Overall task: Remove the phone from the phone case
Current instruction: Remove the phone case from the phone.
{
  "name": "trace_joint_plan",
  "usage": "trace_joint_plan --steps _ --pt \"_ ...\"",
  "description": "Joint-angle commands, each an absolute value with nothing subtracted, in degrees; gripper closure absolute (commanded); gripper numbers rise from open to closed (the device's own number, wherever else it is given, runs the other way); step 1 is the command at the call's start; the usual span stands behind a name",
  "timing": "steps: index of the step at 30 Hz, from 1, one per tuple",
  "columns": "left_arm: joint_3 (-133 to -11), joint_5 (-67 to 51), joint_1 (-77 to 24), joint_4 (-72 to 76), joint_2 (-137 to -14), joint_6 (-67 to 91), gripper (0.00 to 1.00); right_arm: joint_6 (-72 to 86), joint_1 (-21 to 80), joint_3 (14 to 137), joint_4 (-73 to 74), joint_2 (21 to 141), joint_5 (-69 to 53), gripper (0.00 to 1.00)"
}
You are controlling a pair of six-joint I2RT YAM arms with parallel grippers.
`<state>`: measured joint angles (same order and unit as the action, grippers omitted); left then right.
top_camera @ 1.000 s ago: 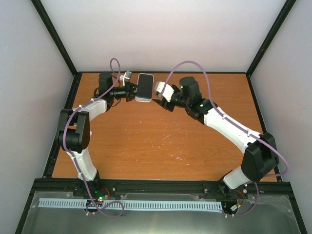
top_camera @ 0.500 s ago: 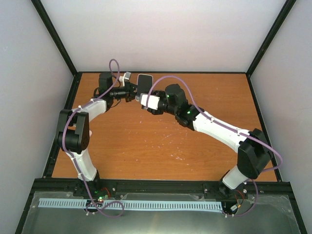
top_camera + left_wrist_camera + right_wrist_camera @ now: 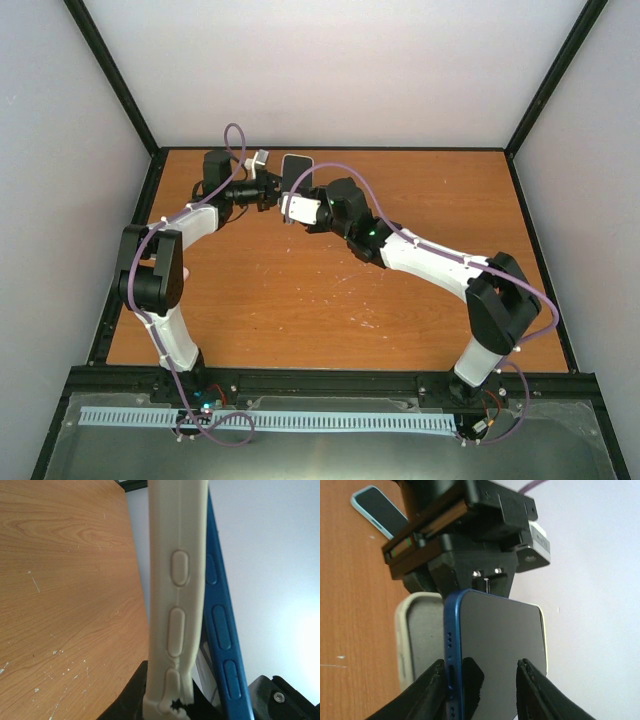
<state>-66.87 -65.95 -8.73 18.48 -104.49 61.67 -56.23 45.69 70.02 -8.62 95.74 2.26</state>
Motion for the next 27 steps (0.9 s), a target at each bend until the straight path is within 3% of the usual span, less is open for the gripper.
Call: trace_joint_plan --steps 1,5,11,27 --pt "-67.56 -66.28 -8.53 19.55 -101.20 62.26 0.99 -60.28 46.49 69.84 -16.24 97.75 8.61 0.64" --pt "-67.89 -65.63 -8.53 18.28 -101.25 61.87 0.99 -64.26 46.67 68.52 -22.40 99.02 11.18 0.72" --pt "-67.63 -63.64 -8.39 16.18 -101.28 61.27 0.99 -64.60 47.73 68.21 -24.62 96.78 10.89 0.97" --pt "-67.00 -51.74 -7.65 2.57 -103.74 50.47 0.99 -56.55 47.87 70.09 -22.70 87.38 12.09 0.97"
